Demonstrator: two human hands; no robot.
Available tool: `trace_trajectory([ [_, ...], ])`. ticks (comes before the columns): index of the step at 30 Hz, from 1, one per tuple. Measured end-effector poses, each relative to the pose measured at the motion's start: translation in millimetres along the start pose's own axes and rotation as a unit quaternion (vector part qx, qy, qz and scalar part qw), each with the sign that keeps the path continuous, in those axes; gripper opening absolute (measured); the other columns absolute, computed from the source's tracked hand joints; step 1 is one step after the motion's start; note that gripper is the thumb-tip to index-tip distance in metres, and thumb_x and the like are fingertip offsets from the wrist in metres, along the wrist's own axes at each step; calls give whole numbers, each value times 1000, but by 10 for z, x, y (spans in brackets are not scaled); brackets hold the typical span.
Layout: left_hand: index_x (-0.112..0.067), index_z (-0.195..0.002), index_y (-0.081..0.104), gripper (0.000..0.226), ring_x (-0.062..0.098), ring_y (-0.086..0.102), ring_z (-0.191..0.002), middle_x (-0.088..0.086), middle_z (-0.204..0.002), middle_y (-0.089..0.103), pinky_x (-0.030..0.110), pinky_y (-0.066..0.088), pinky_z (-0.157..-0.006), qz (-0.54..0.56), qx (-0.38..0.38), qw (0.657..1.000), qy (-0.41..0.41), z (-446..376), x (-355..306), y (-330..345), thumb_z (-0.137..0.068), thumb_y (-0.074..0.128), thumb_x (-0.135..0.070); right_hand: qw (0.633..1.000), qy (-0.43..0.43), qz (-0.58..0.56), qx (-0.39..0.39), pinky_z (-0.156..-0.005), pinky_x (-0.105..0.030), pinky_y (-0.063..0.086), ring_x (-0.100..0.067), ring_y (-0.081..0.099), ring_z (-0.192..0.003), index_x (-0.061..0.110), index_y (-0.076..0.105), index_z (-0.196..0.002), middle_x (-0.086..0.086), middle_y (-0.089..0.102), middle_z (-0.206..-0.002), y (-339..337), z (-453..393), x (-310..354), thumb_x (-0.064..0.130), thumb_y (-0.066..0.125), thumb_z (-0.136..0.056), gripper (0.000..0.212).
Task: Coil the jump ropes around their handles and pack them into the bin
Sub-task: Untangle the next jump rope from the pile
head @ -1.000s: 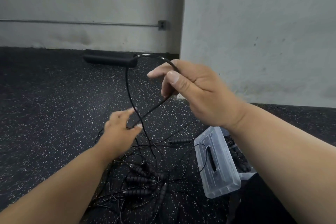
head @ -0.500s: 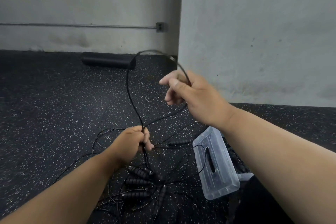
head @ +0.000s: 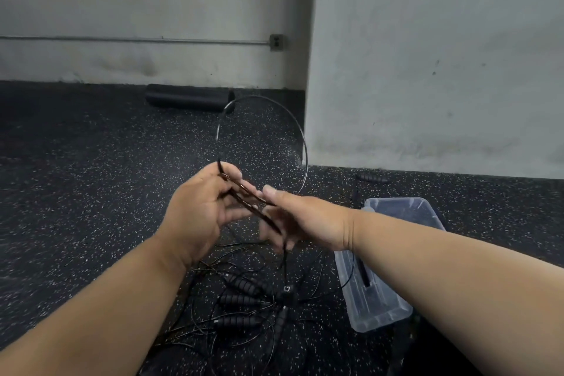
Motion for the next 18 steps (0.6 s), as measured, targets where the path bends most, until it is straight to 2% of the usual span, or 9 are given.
trace_trajectory([
  [2,-7,-101,60,34,29,77,-88,14,-83,72,39,67,-69,-12,-36,999,-11,-26,-9,-86,-108,29,3,996,-29,77,-46,-80,-34,43,-15,59,-76,13,72,-100,-4,58,-77,-97,14,81,78,23,-99,82],
  [5,-9,-102,59,33,31,78,-93,8,-78,70,39,66,-73,-30,-55,998,-6,-25,-18,-169,-107,29,3,980,-87,168,-61,-75,-35,44,-13,56,-72,35,71,-89,2,64,-77,-188,31,174,68,41,-102,47],
  [8,-9,-105,61,33,28,78,-86,5,-72,69,37,65,-71,-66,-71,995,3,-9,-47,-200,-106,30,2,976,-42,205,-66,-64,-32,44,-17,52,-66,28,68,-84,-3,72,-82,-245,4,126,45,57,-105,29],
  [10,-10,-104,61,33,24,73,-75,2,-66,63,36,62,-69,-88,-81,993,8,-5,-49,-225,-104,31,2,979,7,204,-21,-66,-35,44,-20,51,-67,21,69,-89,-4,72,-81,-250,3,77,46,55,-106,33],
  [13,-12,-104,60,34,15,54,-59,-2,-63,48,41,62,-68,-92,-91,991,19,-2,-54,-280,-101,30,2,968,59,241,42,-80,-37,48,-16,54,-75,11,66,-94,-1,69,-81,-253,28,34,56,48,-105,50],
  [15,-13,-104,60,34,12,43,-55,-4,-62,41,38,61,-62,-97,-116,988,28,-15,-82,-341,-100,30,1,955,65,289,29,-78,-35,47,-14,54,-71,15,64,-85,2,66,-77,-307,28,-13,59,53,-102,49],
  [18,-13,-109,61,32,11,39,-56,-5,-62,41,35,57,-59,-139,-134,981,23,-57,-76,-452,-99,33,-1,953,37,300,-29,-66,-37,44,-18,47,-63,24,54,-73,2,58,-71,-374,39,-54,53,60,-100,40],
])
Point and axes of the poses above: each hand's wrist, its own z-axis away from the middle knuckle, its own y-axis out of the palm, x = y × z, the point moved 1 cm from there along -z, towards the middle knuckle
